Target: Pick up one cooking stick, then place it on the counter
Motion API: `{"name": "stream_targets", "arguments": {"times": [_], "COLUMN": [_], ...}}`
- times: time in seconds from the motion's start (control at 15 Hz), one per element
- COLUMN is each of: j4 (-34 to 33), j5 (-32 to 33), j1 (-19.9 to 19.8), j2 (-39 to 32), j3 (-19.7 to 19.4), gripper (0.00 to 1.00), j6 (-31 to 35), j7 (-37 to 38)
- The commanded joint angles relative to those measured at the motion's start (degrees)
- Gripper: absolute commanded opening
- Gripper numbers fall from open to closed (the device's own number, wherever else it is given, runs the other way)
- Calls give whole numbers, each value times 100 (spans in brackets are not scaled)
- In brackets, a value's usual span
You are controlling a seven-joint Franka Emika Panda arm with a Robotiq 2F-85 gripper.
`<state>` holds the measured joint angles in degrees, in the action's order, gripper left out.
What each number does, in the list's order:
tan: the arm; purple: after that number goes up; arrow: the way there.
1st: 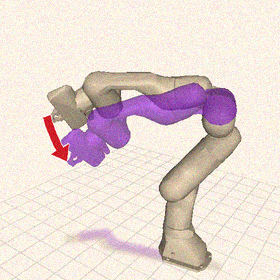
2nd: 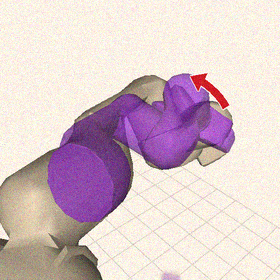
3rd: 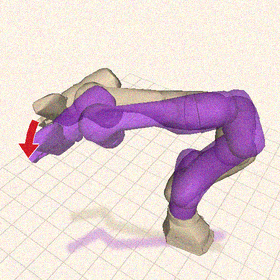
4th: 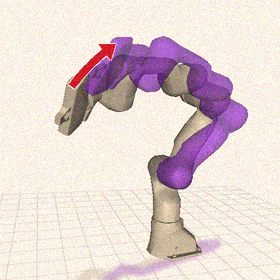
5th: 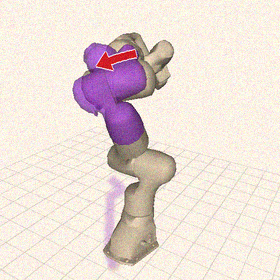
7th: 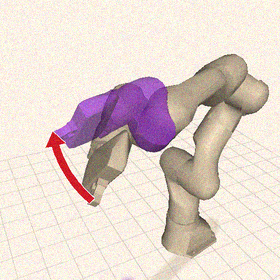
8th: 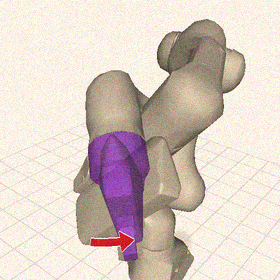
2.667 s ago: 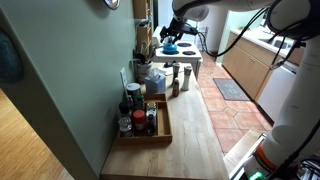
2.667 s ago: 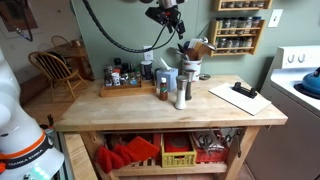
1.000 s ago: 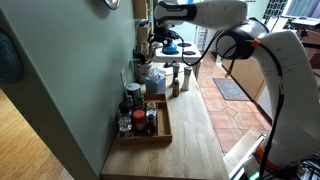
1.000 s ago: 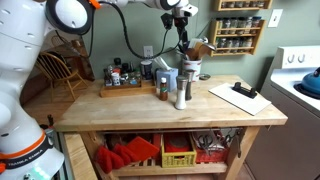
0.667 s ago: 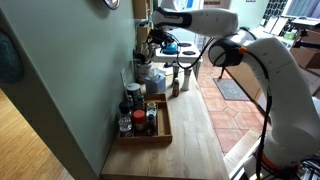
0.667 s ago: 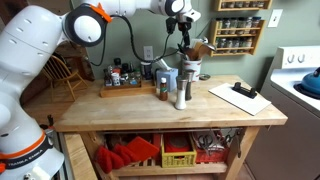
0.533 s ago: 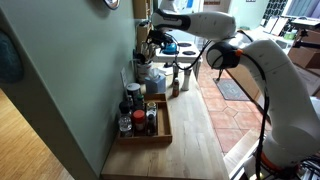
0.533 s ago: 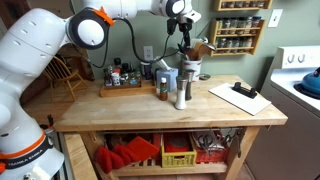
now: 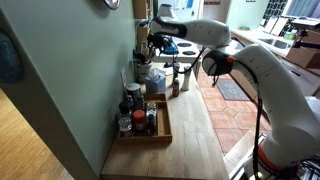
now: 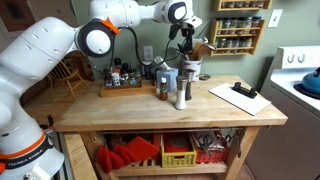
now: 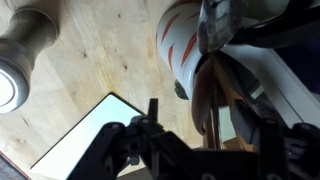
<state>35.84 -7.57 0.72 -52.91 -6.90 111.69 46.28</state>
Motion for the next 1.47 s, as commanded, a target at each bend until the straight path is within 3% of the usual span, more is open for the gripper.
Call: {"name": "stream_targets", "arguments": {"times": [0.0,0.4,1.27,1.33,1.4], "j4": [-468,-553,-802,-1357,-1420], "j5": [106,105,113,244,249], "j1": [33,39,48,-84,-104], "j2": [-294,-250,241,33,81], "j3": [-108,-141,-219,4,31], "gripper": [45,0,3,3,3], "j6": [-195,-391,-1289,-1634,-1763], "j7": [248,251,171,193,167]}}
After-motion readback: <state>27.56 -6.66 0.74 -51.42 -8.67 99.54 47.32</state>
